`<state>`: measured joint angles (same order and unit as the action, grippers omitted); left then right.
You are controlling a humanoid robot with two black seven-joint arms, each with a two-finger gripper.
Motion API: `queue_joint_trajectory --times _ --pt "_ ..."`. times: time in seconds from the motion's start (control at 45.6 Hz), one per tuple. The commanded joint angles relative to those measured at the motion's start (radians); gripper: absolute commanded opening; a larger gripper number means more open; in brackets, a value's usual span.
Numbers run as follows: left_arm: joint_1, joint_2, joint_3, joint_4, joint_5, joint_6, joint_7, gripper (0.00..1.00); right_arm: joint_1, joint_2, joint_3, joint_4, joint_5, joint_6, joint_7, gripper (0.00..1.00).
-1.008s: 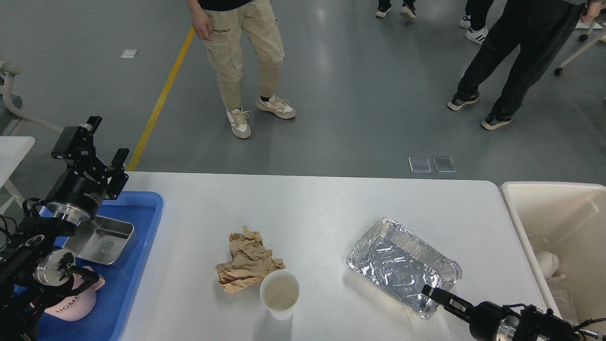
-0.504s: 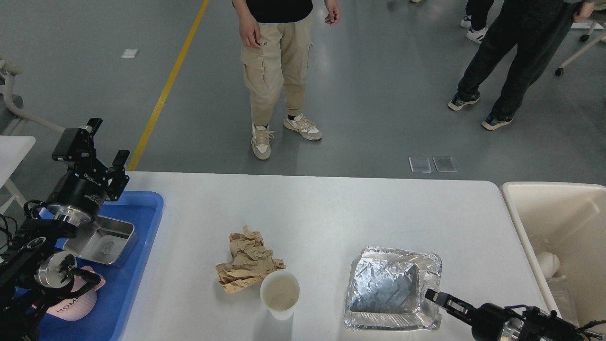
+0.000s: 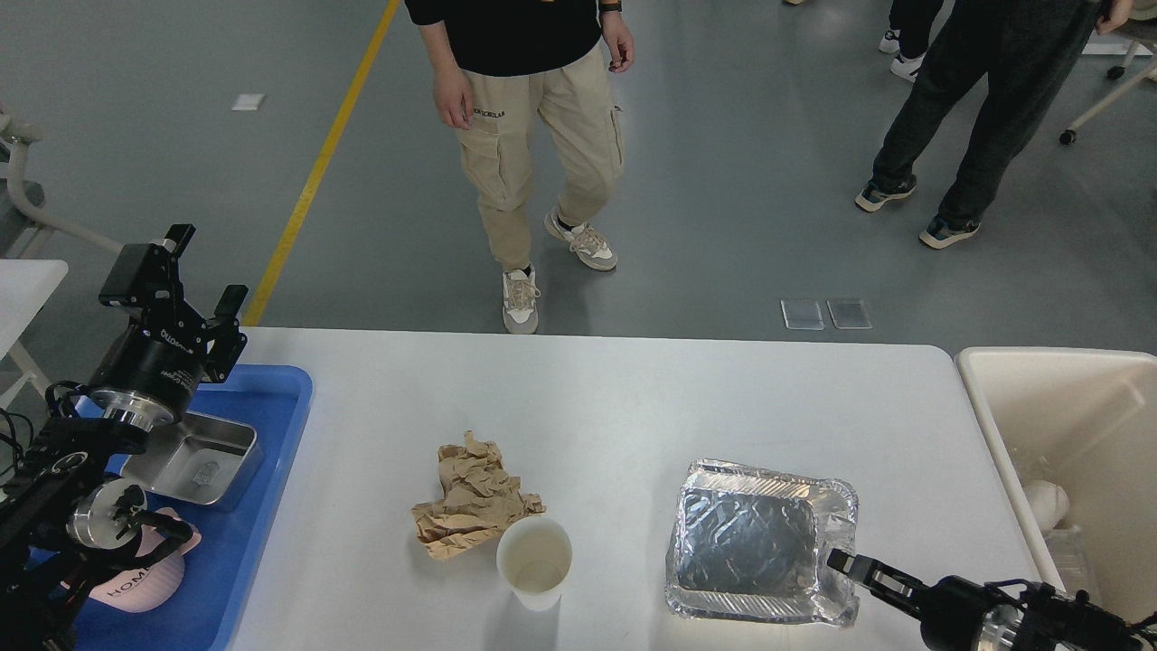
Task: Tidy desktop
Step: 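Grasp the foil tray's side edge with the right gripper, then lift the foil tray and tilt it upright with the right gripper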
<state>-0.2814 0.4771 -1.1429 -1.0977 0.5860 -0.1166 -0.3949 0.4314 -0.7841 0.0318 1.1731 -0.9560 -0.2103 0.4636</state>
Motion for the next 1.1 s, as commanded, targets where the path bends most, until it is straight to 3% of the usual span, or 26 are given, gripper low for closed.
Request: queue_joint_trajectory --times 0.0,0.044,0.351,0.767,1.074 --pt "-0.001 -0.002 0.000 0.001 0.000 0.000 -0.001 0.97 0.042 -0.076 -0.001 0.033 0.000 0.029 -0.002 0.05" --pt "-0.001 -0.003 0.000 0.001 0.000 0.000 -0.001 0.97 0.059 -0.098 -0.003 0.045 0.000 0.043 -0.006 0.00" --pt "-0.010 -0.014 0.002 -0.002 0.000 0.002 0.001 0.97 0.311 -0.279 -0.050 0.125 -0.046 0.227 -0.062 0.00" --pt "-0.013 -0.011 0.002 -0.002 0.000 0.002 0.001 0.97 0.437 -0.284 -0.067 0.154 -0.066 0.307 -0.134 0.00" --pt "-0.012 -0.006 0.002 -0.001 0.000 0.000 -0.001 0.97 0.444 -0.261 -0.069 0.145 -0.173 0.339 -0.140 0.00"
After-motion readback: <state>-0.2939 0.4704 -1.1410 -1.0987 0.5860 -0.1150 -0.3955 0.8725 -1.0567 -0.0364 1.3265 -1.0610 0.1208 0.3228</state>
